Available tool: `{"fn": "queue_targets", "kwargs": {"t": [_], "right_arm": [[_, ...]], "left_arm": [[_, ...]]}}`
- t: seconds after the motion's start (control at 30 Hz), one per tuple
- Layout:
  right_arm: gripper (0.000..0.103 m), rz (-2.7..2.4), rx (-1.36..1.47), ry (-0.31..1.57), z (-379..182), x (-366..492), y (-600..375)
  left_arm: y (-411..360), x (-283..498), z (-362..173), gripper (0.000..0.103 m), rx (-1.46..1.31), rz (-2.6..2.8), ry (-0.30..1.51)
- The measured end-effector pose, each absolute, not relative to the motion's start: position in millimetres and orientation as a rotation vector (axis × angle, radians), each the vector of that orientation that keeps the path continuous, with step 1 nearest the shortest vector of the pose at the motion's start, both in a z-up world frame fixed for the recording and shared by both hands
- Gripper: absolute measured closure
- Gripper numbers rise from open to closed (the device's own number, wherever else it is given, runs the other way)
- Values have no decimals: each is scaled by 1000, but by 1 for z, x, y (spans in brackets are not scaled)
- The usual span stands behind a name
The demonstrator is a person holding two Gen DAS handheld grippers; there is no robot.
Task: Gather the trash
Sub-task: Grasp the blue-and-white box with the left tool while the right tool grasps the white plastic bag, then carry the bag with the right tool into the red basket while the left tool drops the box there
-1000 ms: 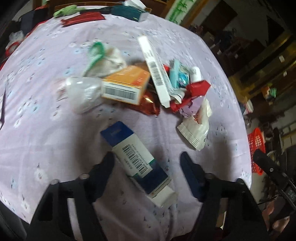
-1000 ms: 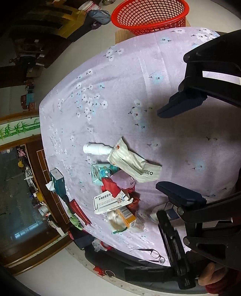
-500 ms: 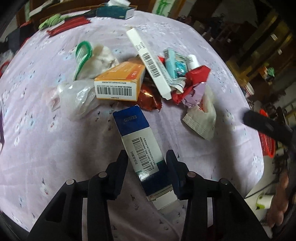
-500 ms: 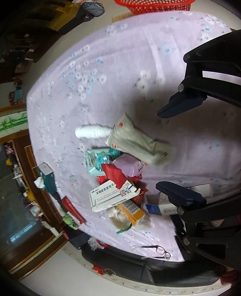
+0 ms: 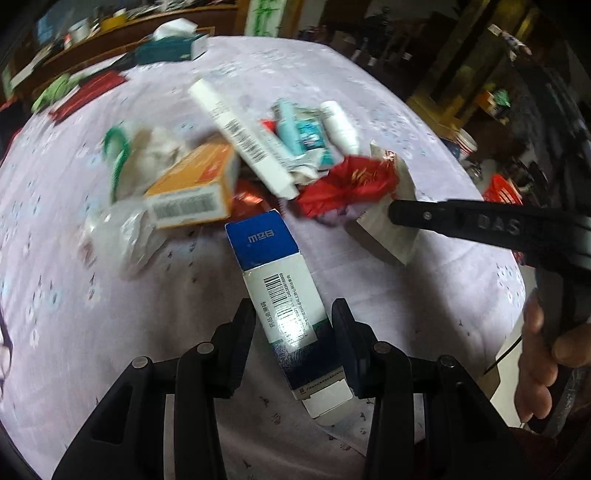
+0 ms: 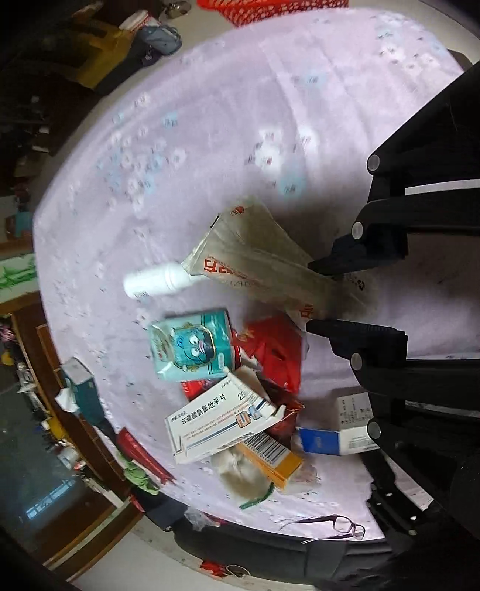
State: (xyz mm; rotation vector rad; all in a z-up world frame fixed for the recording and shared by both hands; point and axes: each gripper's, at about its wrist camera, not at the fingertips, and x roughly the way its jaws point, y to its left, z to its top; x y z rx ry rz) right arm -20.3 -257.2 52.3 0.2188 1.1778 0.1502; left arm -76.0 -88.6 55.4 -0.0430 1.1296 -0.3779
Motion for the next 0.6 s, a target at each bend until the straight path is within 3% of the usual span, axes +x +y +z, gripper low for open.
{"fn": "queue_targets", "kwargs": {"t": [0.6], "right_arm": [[78, 36, 235, 1034, 89, -80, -307]], "left_arm": [[-154, -70, 78, 64, 75, -556, 1035]]}}
